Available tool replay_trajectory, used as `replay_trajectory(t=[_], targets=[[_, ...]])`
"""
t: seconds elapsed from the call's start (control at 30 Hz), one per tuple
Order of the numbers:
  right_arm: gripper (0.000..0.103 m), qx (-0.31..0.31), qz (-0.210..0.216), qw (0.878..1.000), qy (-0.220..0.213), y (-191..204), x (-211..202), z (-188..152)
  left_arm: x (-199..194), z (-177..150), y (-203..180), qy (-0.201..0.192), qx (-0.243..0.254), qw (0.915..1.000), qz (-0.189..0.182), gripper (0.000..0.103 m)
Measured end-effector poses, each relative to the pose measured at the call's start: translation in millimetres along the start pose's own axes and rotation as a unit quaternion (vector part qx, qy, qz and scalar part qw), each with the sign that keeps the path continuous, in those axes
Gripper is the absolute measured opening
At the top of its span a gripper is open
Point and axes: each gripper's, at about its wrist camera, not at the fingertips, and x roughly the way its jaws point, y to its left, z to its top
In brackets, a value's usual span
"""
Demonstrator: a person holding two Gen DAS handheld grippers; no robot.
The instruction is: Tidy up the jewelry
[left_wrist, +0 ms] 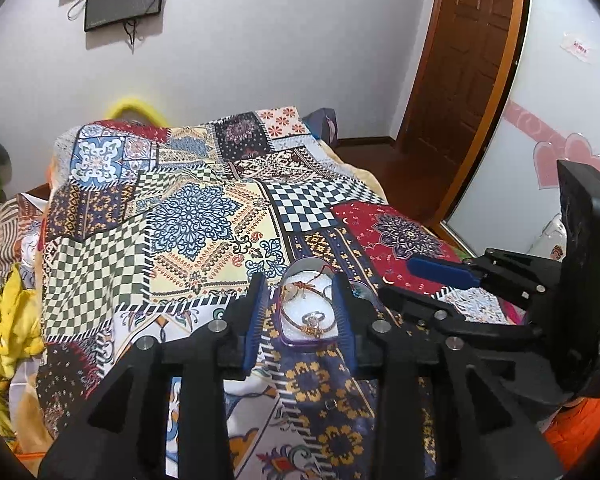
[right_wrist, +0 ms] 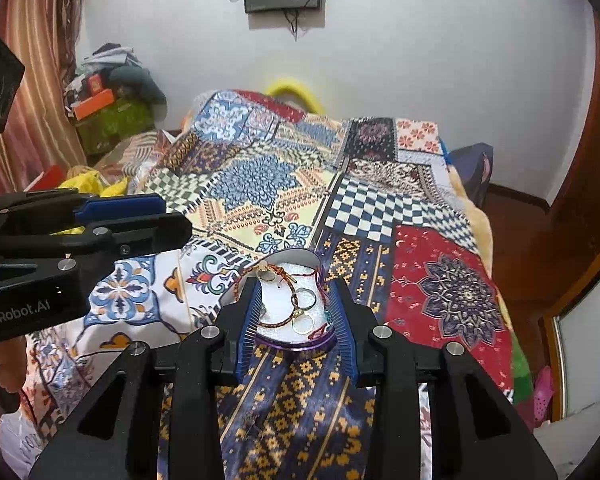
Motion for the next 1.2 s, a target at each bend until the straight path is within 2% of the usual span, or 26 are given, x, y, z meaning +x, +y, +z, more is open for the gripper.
replay_trajectory(t=[0.17, 0.33, 0.67, 1.0, 1.13, 1.17, 1.2], targets=[[0.032, 0.007, 0.004, 1.000, -0.008, 0.3, -17.0, -6.9, -14.5, -9.0, -3.3, -0.001, 0.002, 1.0000, 0.007, 0.037], [0.032, 0.007, 0.008, 1.000, 0.007, 2.9, -19.5, -21.8, -15.3, -26.0, -6.8, 0.019, 0.007, 0.9998, 0.006, 0.037], [0.032, 0.006, 0.022, 0.997, 0.077, 13.0, 11.7, -61.4, 10.6, -67.1, -7.1, 0.083, 0.007, 0.9965, -0.001, 0.037], [0.032, 0.013, 0.045, 0.993, 0.105, 13.6, 30.8, -79.2, 27.3, -90.1, -4.5, 0.110, -0.001, 0.9939, -0.009, 0.037], [0.032, 0.008, 0.051, 0.994, 0.100, 15.7, 33.8, -80.5, 32.6, -94.7, -7.0, 0.115, 0.005, 0.9933, -0.011, 0.037], [0.031, 0.005, 0.052, 0.994, 0.099, 16.9, 34.8, -80.6, 34.1, -95.5, -7.2, 0.117, 0.006, 0.9931, -0.011, 0.037], [0.023, 0.001, 0.052, 0.994, 0.099, 18.1, 35.5, -81.0, 35.8, -96.4, -7.8, 0.118, 0.007, 0.9929, -0.011, 0.037]])
